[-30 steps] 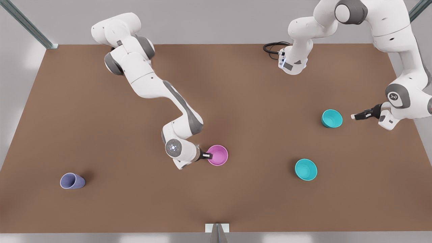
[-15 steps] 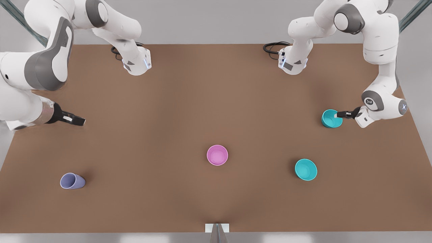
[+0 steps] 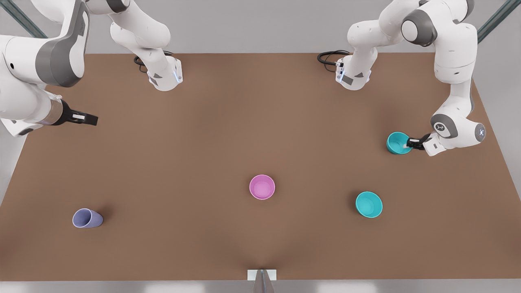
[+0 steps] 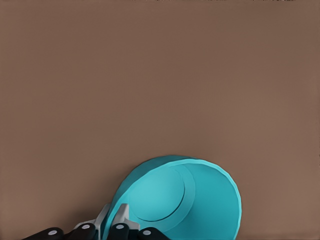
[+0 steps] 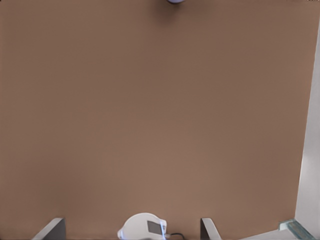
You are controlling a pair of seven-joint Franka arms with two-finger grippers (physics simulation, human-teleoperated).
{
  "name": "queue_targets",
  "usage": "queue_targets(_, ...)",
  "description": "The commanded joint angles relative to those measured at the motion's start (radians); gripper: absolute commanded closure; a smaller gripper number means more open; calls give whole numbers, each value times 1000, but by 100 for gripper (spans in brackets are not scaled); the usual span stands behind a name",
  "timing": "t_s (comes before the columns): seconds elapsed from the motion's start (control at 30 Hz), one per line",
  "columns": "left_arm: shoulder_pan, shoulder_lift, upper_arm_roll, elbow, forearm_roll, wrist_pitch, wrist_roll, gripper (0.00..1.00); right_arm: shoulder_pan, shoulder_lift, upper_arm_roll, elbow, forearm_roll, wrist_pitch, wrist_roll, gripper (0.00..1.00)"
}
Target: Stack the blue bowl on the pink bowl
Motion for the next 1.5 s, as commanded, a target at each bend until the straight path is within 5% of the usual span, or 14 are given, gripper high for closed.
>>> queue_targets(0.0, -2, -6, -8, 1, -4, -6, 120, 79, 0, 0, 0, -1, -2, -2, -166, 0)
queue_targets(0.17, -141, -97, -106, 245, -1, -341, -441, 79, 0, -6, 0, -20, -2, 1, -166, 0)
queue_targets(0.27, -371, 122, -178, 674, 25, -547, -972, 79, 0, -49, 0, -81, -2, 47, -166, 0)
queue_targets(0.4, -528, 422, -309, 1069, 17, -437, -1424, 79, 0, -51, 0, -84, -2, 48, -166, 0)
queue_targets(0.63, -592, 491, -401, 1072, 19, -122, -1644, 79, 0, -48, 0, -86, -2, 48, -164, 0)
queue_targets(1.47, -629, 509, -415, 1057, 31, -136, -1688, 79, 2, -39, 0, -94, 1, 48, -161, 0)
